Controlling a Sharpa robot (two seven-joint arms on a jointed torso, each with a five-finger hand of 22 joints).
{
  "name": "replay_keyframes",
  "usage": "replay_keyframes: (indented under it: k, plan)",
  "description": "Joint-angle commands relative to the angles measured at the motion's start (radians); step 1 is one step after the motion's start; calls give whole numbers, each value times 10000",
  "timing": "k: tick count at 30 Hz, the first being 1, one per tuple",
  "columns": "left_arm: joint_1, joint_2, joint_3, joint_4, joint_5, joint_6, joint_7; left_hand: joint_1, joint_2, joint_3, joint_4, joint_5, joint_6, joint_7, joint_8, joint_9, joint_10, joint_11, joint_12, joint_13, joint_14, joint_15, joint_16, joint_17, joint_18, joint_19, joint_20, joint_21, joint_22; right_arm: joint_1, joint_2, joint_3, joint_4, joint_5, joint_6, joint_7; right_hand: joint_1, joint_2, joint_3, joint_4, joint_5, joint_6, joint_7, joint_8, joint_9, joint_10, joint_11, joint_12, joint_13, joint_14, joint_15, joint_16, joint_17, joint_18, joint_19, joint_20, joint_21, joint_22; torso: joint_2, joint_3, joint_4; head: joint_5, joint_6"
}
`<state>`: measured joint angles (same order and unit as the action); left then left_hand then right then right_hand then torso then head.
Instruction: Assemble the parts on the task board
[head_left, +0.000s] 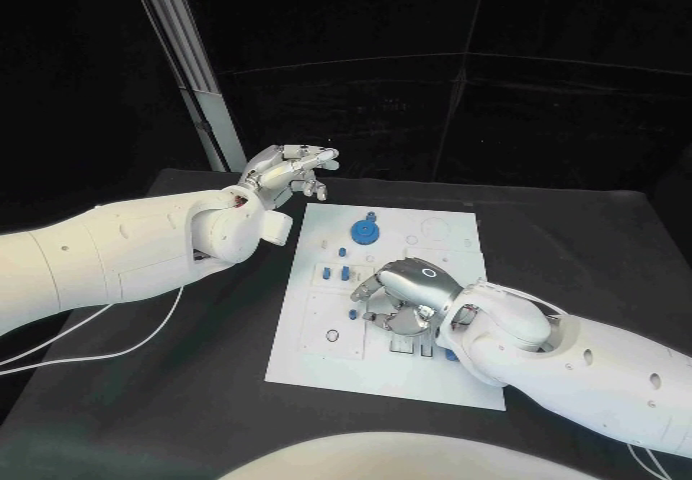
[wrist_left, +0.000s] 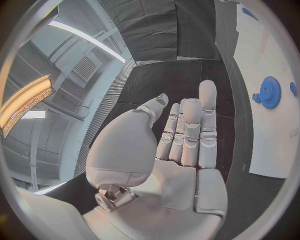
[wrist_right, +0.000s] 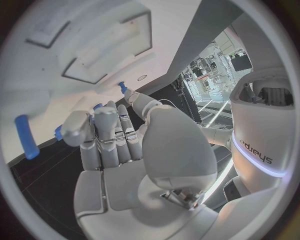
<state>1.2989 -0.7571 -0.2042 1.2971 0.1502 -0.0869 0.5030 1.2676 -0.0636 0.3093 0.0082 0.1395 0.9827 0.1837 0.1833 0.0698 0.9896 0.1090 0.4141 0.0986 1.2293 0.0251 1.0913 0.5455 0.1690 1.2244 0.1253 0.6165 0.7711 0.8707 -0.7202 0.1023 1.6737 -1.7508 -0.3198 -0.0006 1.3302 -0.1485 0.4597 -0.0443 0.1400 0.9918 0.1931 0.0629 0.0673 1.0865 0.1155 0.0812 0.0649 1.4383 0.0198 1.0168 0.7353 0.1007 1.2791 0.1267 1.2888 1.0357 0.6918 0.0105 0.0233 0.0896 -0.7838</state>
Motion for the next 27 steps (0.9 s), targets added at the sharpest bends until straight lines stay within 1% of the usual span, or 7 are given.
replay_keyframes:
  k: [1,3,5,9,13,18,27]
  plan:
    - [15,-23,8,14,31,126,18,36,55,-42,-9,1,-56,-7,38,-14,-65,17,23,1,-99,2,-32,-9,135,-19,-11,-66,-9,17,-408,13,327,466,-367,-46,24,80,-73,29,50,19,-28,37,15,85,19,77,11,44,28,76,33,93,59,-2,69,31,-1,3,-27,-81,86]
    - [15,-31,8,16,31,122,21,36,55,-42,-9,1,-56,-7,38,-14,-65,17,23,1,-99,2,-32,-9,135,-19,-11,-66,-9,24,-671,108,480,567,-253,-233,-5,68,-113,56,54,30,-35,35,17,109,13,106,9,63,23,118,73,85,87,-6,94,72,4,0,-20,-192,150]
    - [15,-41,7,19,31,117,29,36,55,-42,-9,1,-56,-7,38,-14,-65,17,23,1,-99,2,-32,-9,135,-19,-11,-66,-9,38,-944,320,601,655,-16,-578,-116,-3,-238,129,45,-52,-71,-2,1,78,1,118,-2,75,19,135,66,84,96,-7,101,75,-5,-4,-31,-265,197]
    - [15,-52,6,22,31,108,48,42,58,-52,-9,-6,-59,-7,43,-14,-72,17,31,1,-102,3,-31,-15,134,-17,-9,-73,-14,94,-1371,562,723,657,179,-1107,-244,-105,-582,263,6,-396,-146,-19,-21,-37,-39,162,-8,101,-8,204,85,79,134,-14,125,103,-12,-7,-36,-401,327]
    - [12,-51,4,18,31,194,75,47,57,-56,-10,-9,-58,-9,46,-13,-74,16,36,1,-106,3,-34,-25,134,-17,-9,-76,-17,121,-1630,754,725,449,154,-1428,-223,-94,-840,336,-63,-312,-172,70,28,24,-76,294,18,143,-37,331,201,60,201,-32,175,185,2,23,-23,-478,400]
    - [9,-33,-1,4,31,193,47,53,57,-61,-13,-11,-57,-11,50,-13,-75,15,41,1,-106,3,-31,-24,134,-16,-8,-79,-20,131,-1779,826,688,267,113,-1572,-120,-101,-1046,351,-76,-284,-179,49,28,-194,-56,266,-20,139,-28,349,160,63,200,-34,165,155,-8,1,9,-529,428]
    - [2,-23,-20,-6,31,192,33,53,57,-61,-13,-11,-57,-11,50,-13,-75,15,41,1,-106,3,-31,-24,134,-16,-8,-79,-20,135,-1822,855,624,79,333,-1696,15,-40,-1187,352,-58,-312,-227,29,21,-344,-73,267,-15,123,-31,345,108,72,182,-31,143,118,11,-6,-13,-514,447]
